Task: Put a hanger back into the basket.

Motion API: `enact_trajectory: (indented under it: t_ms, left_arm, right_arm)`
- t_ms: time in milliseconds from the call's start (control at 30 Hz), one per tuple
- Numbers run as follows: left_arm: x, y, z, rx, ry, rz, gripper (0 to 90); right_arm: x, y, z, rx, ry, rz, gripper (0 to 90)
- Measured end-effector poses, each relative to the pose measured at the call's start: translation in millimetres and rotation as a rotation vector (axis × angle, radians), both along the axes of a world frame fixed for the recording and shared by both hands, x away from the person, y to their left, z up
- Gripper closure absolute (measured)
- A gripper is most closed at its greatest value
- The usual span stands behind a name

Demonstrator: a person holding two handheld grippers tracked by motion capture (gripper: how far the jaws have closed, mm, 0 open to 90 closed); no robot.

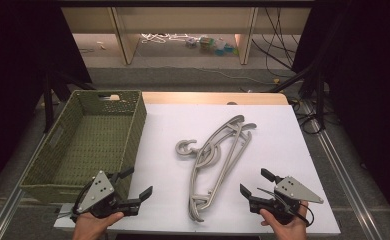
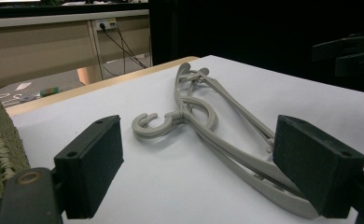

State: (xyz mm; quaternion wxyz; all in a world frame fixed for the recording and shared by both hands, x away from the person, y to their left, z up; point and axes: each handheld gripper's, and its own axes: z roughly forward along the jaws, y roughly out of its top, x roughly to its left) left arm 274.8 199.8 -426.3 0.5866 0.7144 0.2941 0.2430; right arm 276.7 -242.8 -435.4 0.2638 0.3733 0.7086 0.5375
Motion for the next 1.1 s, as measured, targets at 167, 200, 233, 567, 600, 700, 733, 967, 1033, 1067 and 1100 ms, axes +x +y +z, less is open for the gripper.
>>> enact_trajectory:
  t_ms: [167,200,233,567,600,700,733,967,1033,1067,1100]
  left_arm:
    - [0.0,-0.8,-0.5,-0.002,0.003,-0.001,16.0]
    - [0.5,-1.2,-0.9,-0.003,0.0,-0.006,16.0]
    - [0.5,-1.2,-0.9,-0.003,0.0,-0.006,16.0]
    - [4.2,-12.8,-1.3,-0.017,0.092,-0.044,16.2]
    - [6.3,-14.4,-0.5,-0.011,0.086,-0.056,16.2]
    - [9.6,-23.2,0.9,-0.009,0.165,-0.068,16.3]
    - [12.5,-26.0,1.8,0.004,0.173,-0.074,16.6]
    - [41.9,-57.2,4.0,0.121,0.348,-0.108,21.7]
    - [51.6,-67.0,0.2,0.134,0.399,-0.115,22.1]
    - [56.4,-71.4,-1.6,0.15,0.424,-0.124,22.2]
    - [60.4,-75.7,-3.5,0.159,0.446,-0.124,22.4]
  right_arm:
    - [-0.2,-0.2,0.4,0.001,-0.002,-0.004,15.9]
    - [-0.2,-0.3,0.4,0.0,-0.004,-0.004,15.9]
    - [-0.3,-0.5,0.7,-0.001,-0.001,-0.001,15.9]
    - [0.0,-0.9,1.0,0.0,-0.008,-0.006,15.9]
    - [-0.1,-1.0,1.1,-0.001,-0.008,-0.006,15.9]
    - [0.2,-1.0,0.9,-0.002,-0.008,-0.008,15.9]
    - [0.2,-0.7,0.6,0.001,-0.004,-0.011,15.9]
    - [-0.9,-1.3,1.0,0.011,0.033,-0.015,16.0]
    - [-1.2,-1.0,1.2,0.02,0.038,-0.003,16.0]
    - [-1.6,-0.9,1.8,0.018,0.044,0.001,16.1]
    - [-1.3,-0.7,1.4,0.016,0.038,0.003,16.1]
